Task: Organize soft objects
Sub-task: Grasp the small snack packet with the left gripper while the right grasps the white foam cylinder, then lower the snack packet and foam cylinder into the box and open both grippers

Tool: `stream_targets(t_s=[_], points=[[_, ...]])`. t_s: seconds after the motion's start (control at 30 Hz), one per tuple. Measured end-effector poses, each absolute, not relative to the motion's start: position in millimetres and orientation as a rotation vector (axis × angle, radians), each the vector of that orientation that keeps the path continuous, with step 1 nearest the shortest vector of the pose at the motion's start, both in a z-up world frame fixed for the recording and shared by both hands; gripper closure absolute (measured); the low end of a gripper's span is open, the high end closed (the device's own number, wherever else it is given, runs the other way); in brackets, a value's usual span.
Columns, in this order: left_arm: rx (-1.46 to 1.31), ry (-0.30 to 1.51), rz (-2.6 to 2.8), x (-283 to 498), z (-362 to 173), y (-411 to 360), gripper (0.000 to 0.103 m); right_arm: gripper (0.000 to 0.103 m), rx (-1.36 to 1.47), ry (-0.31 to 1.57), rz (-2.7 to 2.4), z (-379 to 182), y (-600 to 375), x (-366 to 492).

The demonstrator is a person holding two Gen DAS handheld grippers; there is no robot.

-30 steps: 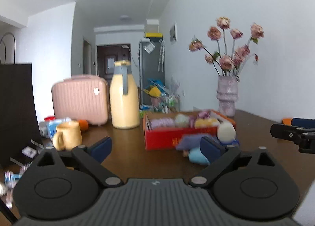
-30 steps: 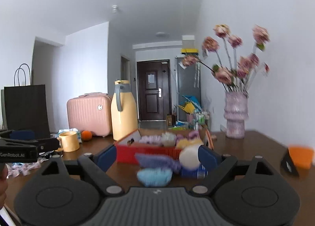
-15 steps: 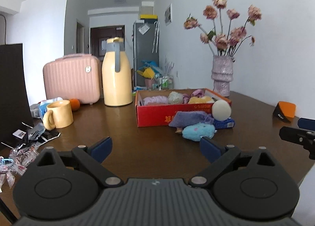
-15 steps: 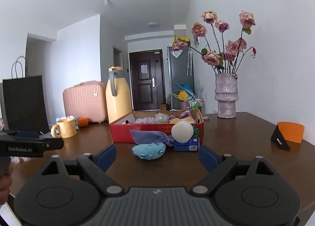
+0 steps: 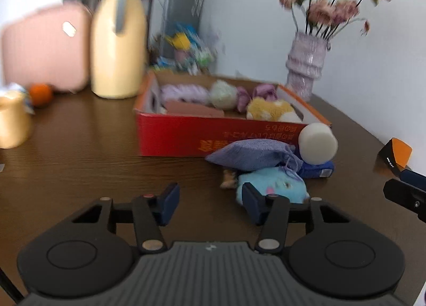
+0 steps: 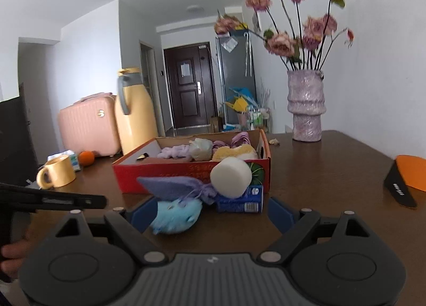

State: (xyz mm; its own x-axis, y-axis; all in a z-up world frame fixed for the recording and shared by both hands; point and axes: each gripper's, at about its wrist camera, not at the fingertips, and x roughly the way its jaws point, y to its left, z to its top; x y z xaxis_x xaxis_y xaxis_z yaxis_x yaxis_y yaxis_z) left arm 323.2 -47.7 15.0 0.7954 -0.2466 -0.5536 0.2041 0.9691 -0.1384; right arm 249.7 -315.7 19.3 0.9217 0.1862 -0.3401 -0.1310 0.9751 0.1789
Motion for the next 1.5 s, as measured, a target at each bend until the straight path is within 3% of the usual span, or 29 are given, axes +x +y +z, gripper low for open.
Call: stream_targets(t_s=[0.27,0.33,0.37,0.4,0.47,0.57,0.67,1.5], points=[[-0.138,0.785,-0.312,407,-20,-64,0.056,0.017,0.241,0.427,0.168,16,-327,350],[-0.146,0.771,-0.323,411,-23,-65,0.068,0.017,0.287,0.447,0.171,11,-329,373],[-0.144,0.769,-0.326,413,-24,-65,0.081,0.018,0.302,0.457,0.171,8,-330,382],[-0.141,0.773,-0.33,415,-25,-65,0.081,0.02,0.311,0.472,0.163,4,-330,390],[-0.129,0.766,-0.331,414,-25,-65,0.082,0.051,0.327,0.515,0.147,-3,-330,405],[-0.098,0.751,-0.322,409,-23,-66,0.083,0.053,0.373,0.521,0.158,-11,-335,412],[-0.073,0.738,-0.314,402,-19,-67,0.083,0.062,0.354,0.515,0.16,-9,-334,407],[-0.099,0.45,-0.269,211,62,-24,0.083,0.063,0.218,0.393,0.332,43,-289,196]])
